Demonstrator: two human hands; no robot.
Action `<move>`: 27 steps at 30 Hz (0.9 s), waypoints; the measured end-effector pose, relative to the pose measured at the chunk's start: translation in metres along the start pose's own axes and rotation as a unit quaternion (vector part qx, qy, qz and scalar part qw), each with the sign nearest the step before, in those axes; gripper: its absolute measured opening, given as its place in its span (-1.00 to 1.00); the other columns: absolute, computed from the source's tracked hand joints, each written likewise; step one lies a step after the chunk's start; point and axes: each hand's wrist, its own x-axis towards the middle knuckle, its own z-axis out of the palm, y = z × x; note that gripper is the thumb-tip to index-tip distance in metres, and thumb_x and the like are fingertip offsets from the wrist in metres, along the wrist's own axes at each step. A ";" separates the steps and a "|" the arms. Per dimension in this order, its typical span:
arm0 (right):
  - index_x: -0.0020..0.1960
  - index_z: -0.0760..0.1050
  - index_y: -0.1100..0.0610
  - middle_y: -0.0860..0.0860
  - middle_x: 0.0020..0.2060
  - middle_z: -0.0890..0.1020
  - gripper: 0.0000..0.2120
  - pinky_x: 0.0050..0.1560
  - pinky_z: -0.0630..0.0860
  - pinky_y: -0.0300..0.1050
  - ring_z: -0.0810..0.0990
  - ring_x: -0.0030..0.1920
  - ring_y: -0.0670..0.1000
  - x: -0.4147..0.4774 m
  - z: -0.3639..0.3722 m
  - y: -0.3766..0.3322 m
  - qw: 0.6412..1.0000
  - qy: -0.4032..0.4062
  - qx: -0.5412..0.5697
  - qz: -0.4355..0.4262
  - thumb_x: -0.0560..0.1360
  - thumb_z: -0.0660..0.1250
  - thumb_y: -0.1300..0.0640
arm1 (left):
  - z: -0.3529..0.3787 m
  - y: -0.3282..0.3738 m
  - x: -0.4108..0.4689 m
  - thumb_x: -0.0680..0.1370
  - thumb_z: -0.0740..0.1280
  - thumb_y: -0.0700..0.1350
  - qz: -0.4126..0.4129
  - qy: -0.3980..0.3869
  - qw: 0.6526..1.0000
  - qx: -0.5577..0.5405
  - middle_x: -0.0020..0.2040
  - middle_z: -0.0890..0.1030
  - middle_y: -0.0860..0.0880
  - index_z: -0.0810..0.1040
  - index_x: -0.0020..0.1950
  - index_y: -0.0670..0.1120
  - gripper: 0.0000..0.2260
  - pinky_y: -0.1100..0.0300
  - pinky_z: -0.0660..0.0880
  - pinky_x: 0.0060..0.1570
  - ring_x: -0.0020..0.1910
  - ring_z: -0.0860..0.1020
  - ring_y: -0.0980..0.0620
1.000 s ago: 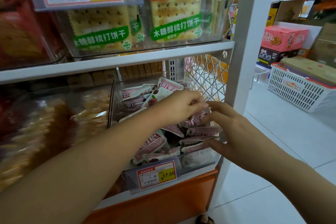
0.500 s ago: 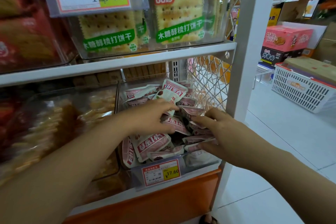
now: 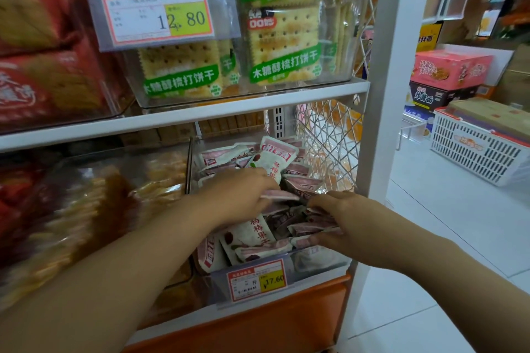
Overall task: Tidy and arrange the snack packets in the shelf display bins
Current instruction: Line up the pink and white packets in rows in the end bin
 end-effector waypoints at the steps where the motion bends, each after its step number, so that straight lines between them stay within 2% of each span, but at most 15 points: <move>1: 0.37 0.27 -0.06 -0.07 0.19 0.47 -0.53 0.07 0.41 -0.19 0.46 0.14 -0.01 0.000 0.000 0.001 1.000 0.002 0.001 -0.003 0.51 0.26 -0.13 | -0.002 -0.004 0.000 0.59 0.18 -0.04 -0.013 0.026 1.000 -0.012 0.13 0.52 0.08 0.51 0.22 0.09 -0.76 0.05 0.47 0.01 0.09 0.49 0.04; 5: 0.37 0.28 -0.07 -0.09 0.18 0.47 -0.54 0.06 0.41 -0.20 0.46 0.12 -0.03 0.001 0.002 0.003 1.000 0.012 0.002 -0.010 0.52 0.26 -0.11 | -0.005 -0.022 -0.001 0.60 0.19 -0.05 -0.046 0.121 0.991 -0.040 0.08 0.56 0.12 0.56 0.15 0.09 -0.80 0.09 0.48 -0.02 0.05 0.50 0.08; 9: 0.37 0.28 -0.07 -0.09 0.19 0.47 -0.54 0.04 0.40 -0.22 0.47 0.12 -0.03 0.000 0.002 0.004 1.000 0.014 0.007 -0.015 0.51 0.27 -0.11 | -0.005 -0.023 -0.009 0.56 0.29 -0.10 -0.028 0.257 0.966 -0.007 -0.04 0.62 0.08 0.63 0.08 0.02 -0.84 0.13 0.42 -0.18 -0.03 0.51 0.00; 12: 0.37 0.29 -0.07 -0.09 0.19 0.48 -0.55 0.06 0.41 -0.20 0.46 0.12 -0.03 0.000 0.002 0.004 1.000 0.014 0.013 -0.015 0.51 0.28 -0.09 | -0.011 -0.020 -0.014 0.56 0.30 -0.19 -0.038 0.320 0.943 -0.080 -0.03 0.62 0.04 0.63 0.10 -0.06 -0.83 0.15 0.51 -0.16 -0.08 0.58 0.01; 15: 0.35 0.30 -0.07 -0.09 0.19 0.49 -0.56 0.06 0.43 -0.20 0.48 0.11 -0.03 0.000 0.002 0.004 1.000 0.018 0.016 -0.013 0.51 0.29 -0.09 | -0.015 -0.013 -0.022 0.59 0.24 -0.20 -0.092 0.298 0.921 -0.235 -0.15 0.59 0.15 0.60 0.09 -0.05 -0.82 0.37 0.49 -0.22 -0.22 0.59 0.23; 18: 0.35 0.31 -0.07 -0.09 0.18 0.49 -0.56 0.06 0.43 -0.21 0.48 0.10 -0.03 -0.001 0.003 0.003 1.000 0.022 0.018 -0.012 0.51 0.29 -0.07 | -0.019 -0.014 -0.032 0.61 0.19 -0.18 -0.117 0.253 0.909 -0.310 -0.17 0.63 0.15 0.57 0.01 0.04 -0.81 0.26 0.54 -0.17 -0.20 0.60 0.27; 22: 0.35 0.32 -0.06 -0.08 0.17 0.51 -0.56 0.03 0.42 -0.24 0.49 0.08 -0.03 -0.001 0.004 0.002 0.999 0.027 0.023 -0.009 0.51 0.29 -0.06 | -0.024 -0.021 -0.043 0.62 0.15 -0.10 -0.142 0.226 0.920 -0.286 -0.12 0.62 0.12 0.57 -0.16 0.10 -0.73 0.12 0.51 -0.04 -0.10 0.56 0.17; 25: 0.35 0.32 -0.06 -0.08 0.17 0.51 -0.57 0.02 0.42 -0.24 0.49 0.07 -0.03 -0.001 0.004 0.002 0.999 0.027 0.024 -0.006 0.50 0.29 -0.06 | -0.021 -0.018 -0.046 0.53 0.27 0.12 -0.179 0.179 0.935 -0.249 -0.20 0.61 0.11 0.59 -0.19 0.04 -0.79 0.20 0.47 -0.21 -0.20 0.54 0.17; 27: 0.34 0.32 -0.06 -0.08 0.17 0.51 -0.57 0.02 0.43 -0.23 0.50 0.07 -0.03 0.000 0.004 0.002 0.999 0.028 0.022 -0.006 0.50 0.29 -0.06 | -0.018 -0.015 -0.043 0.46 0.36 0.15 -0.198 0.155 0.943 -0.217 -0.12 0.59 0.12 0.56 -0.16 0.04 -0.80 0.29 0.42 -0.24 -0.18 0.52 0.22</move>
